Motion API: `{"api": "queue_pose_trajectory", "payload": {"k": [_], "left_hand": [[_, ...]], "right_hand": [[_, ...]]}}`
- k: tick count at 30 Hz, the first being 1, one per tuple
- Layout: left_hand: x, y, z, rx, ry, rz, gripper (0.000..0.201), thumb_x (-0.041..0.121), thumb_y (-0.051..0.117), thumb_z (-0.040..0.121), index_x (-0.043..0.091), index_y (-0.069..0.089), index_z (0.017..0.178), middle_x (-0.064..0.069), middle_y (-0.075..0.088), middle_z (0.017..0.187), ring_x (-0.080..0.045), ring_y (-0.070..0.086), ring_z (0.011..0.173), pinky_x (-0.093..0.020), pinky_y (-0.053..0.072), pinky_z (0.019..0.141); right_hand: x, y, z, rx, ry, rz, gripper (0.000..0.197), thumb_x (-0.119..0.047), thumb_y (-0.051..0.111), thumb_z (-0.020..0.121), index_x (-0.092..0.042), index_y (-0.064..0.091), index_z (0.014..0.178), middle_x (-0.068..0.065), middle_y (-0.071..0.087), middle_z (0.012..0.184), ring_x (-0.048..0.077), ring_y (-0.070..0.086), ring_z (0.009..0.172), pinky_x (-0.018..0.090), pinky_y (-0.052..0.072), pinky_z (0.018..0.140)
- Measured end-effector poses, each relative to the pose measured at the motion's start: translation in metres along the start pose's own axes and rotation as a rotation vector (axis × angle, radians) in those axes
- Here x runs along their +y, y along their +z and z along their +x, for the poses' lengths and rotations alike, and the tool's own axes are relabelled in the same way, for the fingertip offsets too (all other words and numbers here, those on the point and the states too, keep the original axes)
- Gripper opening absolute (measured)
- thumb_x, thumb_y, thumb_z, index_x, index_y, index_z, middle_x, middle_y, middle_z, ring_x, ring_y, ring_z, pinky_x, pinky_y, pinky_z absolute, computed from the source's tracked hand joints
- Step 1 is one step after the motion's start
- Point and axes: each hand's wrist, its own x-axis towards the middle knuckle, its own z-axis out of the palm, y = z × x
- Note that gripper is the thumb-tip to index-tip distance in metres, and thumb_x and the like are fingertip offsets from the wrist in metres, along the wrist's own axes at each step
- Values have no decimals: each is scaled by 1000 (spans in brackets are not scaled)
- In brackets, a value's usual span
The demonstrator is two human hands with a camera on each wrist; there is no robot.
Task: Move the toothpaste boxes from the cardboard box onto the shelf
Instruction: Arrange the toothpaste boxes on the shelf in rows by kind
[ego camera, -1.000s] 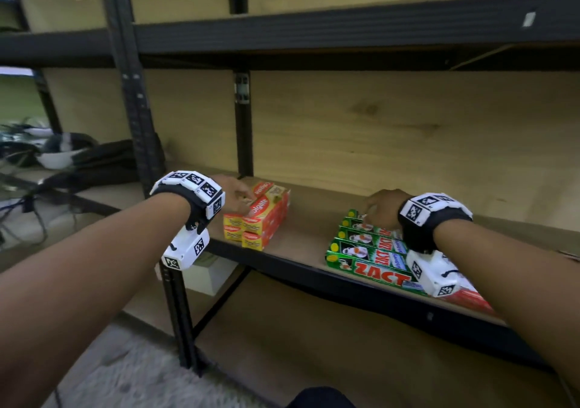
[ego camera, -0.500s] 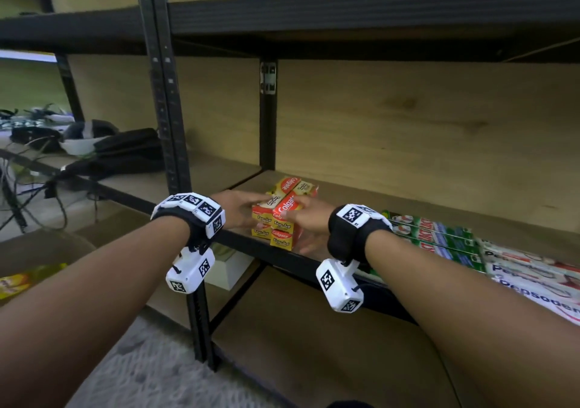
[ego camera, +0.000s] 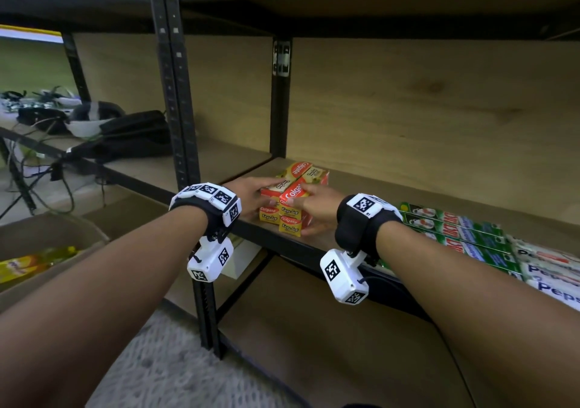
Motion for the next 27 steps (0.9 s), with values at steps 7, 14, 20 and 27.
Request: {"api": "queue_pose_trajectory", "payload": {"k": [7,14,20,27], "left_hand": [[-14,-8,14,41,-7,46,55,24,60,96,45,41,142,4,60,131,-12,59,107,-30,48,98],[-24,-18,26,57,-26,66,54,25,59,96,43,40,144,8,60,121,-8,56,103,-21,42,90],[-28,-11,27,102,-75,165,44,25,57,97,30,50,140,-2,58,134,-23,57,120,-39,43,105],[-27,-6,27,195,-133,377,43,34,47,100,21,47,142,-8,57,135,-26,56,121,-37,44,101]], "right_hand": [[-7,10,21,4,7,29,64,-24,64,94,-29,33,149,8,52,136,32,60,113,48,58,82],[-11,15,37,-2,-22,18,53,-24,64,94,-26,42,142,9,59,128,31,63,107,46,59,80],[-8,14,40,7,-46,-30,58,-30,66,93,-29,40,145,11,60,128,31,65,95,44,59,73],[-18,-6,24,90,-222,-639,58,-60,54,90,-25,54,137,-1,59,132,18,59,107,24,49,72]]}}
